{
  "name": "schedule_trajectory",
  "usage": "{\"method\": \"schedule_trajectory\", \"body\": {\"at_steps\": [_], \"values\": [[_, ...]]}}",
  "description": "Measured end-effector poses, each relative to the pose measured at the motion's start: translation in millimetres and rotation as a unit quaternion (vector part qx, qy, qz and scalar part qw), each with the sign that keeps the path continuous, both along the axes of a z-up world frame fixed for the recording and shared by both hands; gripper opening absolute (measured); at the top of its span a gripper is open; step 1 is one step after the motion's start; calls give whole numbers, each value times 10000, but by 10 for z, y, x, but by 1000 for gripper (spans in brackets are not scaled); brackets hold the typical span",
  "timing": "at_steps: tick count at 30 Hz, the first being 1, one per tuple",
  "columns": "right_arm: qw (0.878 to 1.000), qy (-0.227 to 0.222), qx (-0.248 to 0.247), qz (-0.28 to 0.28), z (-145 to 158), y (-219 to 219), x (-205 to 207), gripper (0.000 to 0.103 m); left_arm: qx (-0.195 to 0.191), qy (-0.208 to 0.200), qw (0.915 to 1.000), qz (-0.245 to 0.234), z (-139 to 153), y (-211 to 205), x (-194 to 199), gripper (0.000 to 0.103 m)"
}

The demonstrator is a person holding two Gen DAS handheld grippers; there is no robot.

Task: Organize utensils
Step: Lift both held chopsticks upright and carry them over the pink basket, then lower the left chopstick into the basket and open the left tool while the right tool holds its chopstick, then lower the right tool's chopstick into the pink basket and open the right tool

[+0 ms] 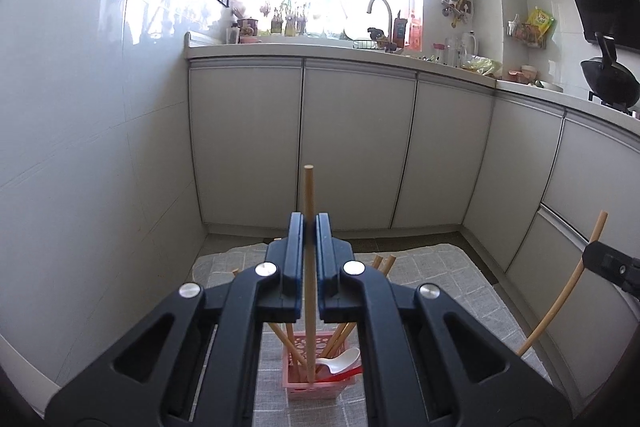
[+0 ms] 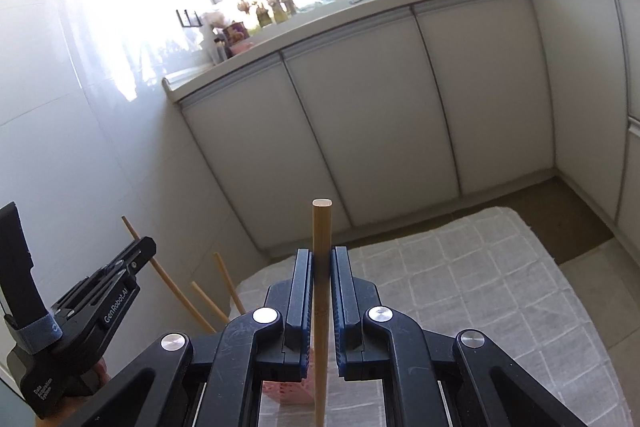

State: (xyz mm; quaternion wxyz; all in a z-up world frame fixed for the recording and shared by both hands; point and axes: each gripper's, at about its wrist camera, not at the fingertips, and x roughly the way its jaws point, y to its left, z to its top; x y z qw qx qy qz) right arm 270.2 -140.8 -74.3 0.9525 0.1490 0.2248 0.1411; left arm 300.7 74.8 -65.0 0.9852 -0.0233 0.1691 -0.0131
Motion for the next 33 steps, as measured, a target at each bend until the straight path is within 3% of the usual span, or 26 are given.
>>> {"method": "schedule_trajectory", "body": {"at_steps": [12, 17, 19, 21, 23, 28, 33], "values": [[10000, 8, -1, 15, -34, -24, 22, 8, 107, 364, 9993, 22, -212, 19, 208, 6], [10000, -30, -3, 47, -21, 1, 32, 8, -213, 837, 9962, -71, -394, 134, 331, 8], [9999, -78, 0, 66, -4, 19, 33, 8, -392, 1001, 9941, -133, -424, 180, 324, 25], [9999, -134, -7, 81, 23, 49, 34, 8, -410, 1077, 9933, -124, -431, 219, 266, 34], [9998, -196, -28, 93, 66, 92, 45, 8, -370, 1153, 9926, -100, -428, 252, 184, 36], [9990, -428, -58, 130, 231, 247, 85, 8, -496, 1570, 9863, 117, -474, 448, -106, 51], [9970, -735, -121, 221, 334, 531, 175, 8, -603, 2243, 9720, 361, -572, 623, -412, 64]]}}
